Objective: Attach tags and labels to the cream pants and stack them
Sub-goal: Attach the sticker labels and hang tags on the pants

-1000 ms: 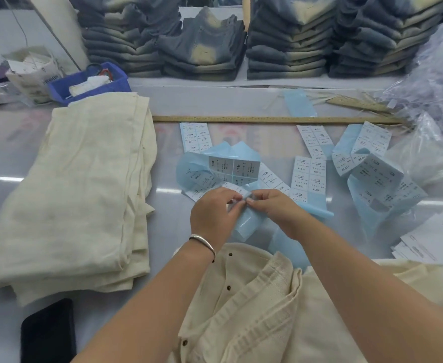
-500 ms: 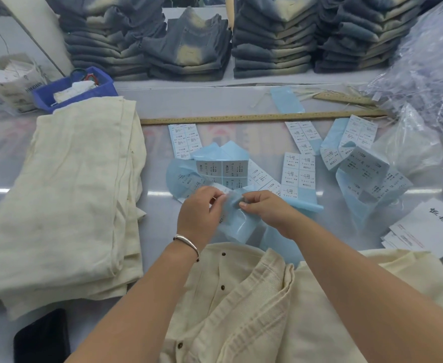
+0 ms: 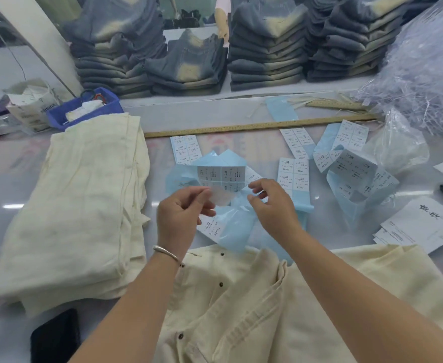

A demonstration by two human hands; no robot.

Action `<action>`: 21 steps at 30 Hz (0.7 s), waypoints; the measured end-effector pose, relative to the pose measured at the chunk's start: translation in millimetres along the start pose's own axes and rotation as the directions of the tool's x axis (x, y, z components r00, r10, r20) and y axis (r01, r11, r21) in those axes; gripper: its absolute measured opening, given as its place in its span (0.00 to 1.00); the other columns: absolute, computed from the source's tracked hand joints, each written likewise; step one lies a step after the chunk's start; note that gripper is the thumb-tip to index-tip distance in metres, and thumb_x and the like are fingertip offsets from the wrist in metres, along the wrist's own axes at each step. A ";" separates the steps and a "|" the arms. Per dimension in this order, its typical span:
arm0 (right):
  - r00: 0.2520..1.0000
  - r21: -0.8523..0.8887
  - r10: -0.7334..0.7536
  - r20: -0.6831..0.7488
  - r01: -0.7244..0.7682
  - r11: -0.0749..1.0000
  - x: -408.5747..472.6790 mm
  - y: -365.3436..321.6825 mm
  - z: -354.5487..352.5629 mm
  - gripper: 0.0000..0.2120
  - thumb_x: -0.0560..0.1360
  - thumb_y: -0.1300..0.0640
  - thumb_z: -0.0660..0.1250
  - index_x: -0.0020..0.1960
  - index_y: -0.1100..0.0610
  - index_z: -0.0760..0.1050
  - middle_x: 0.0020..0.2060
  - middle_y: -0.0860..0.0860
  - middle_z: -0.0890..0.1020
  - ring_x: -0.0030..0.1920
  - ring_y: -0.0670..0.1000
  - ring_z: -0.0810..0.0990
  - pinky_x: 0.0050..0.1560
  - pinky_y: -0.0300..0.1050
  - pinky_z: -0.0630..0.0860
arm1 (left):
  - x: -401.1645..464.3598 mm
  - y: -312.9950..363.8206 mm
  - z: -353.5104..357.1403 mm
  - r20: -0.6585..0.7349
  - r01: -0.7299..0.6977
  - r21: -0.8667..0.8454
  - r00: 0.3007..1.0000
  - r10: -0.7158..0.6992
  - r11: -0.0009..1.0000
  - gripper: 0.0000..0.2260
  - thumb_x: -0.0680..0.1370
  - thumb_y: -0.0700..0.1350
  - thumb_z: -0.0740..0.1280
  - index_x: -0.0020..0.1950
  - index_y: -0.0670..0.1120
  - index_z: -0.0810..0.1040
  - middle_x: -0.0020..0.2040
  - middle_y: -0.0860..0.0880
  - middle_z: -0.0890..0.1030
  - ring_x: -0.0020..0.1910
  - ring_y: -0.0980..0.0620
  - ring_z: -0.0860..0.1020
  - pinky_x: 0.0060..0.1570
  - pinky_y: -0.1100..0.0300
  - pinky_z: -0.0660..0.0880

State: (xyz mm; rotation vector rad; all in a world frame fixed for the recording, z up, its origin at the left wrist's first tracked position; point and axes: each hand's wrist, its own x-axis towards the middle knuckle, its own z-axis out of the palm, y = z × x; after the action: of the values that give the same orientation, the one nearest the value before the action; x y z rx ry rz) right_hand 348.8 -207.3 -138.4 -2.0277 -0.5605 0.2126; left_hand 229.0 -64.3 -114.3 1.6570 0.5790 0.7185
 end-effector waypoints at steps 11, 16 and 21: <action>0.905 0.539 0.413 0.104 -0.400 0.742 -59.9 67.1 -159.9 0.08 0.78 0.60 0.64 0.43 0.61 0.79 0.32 0.57 0.80 0.29 0.50 0.76 0.31 0.40 0.74 | -72.9 46.7 84.2 0.423 0.113 -0.157 0.905 -0.037 0.981 0.10 0.74 0.29 0.67 0.49 0.40 0.83 0.44 0.43 0.86 0.44 0.48 0.85 0.44 0.62 0.80; 0.799 -0.105 0.326 -0.505 -0.432 0.896 -71.2 149.4 -236.9 0.07 0.73 0.62 0.66 0.48 0.55 0.79 0.40 0.52 0.82 0.41 0.54 0.77 0.41 0.47 0.71 | -103.4 41.3 124.8 0.340 0.096 -0.050 0.937 -0.074 0.994 0.14 0.78 0.31 0.63 0.51 0.46 0.84 0.42 0.48 0.86 0.41 0.53 0.83 0.43 0.63 0.79; 0.809 -0.370 0.334 -0.484 -0.535 0.759 -46.6 195.2 -272.4 0.30 0.70 0.49 0.74 0.66 0.60 0.70 0.63 0.59 0.73 0.64 0.59 0.69 0.55 0.53 0.70 | -125.3 29.4 161.1 0.292 0.116 0.050 0.948 -0.125 0.992 0.15 0.73 0.35 0.73 0.55 0.52 0.80 0.38 0.47 0.82 0.39 0.51 0.81 0.44 0.51 0.78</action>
State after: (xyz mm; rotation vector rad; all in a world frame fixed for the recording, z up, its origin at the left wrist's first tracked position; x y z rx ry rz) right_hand 467.9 -522.0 -173.5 -2.6013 0.1668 -0.0743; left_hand 259.7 -267.9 -125.0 1.7025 0.4739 0.3642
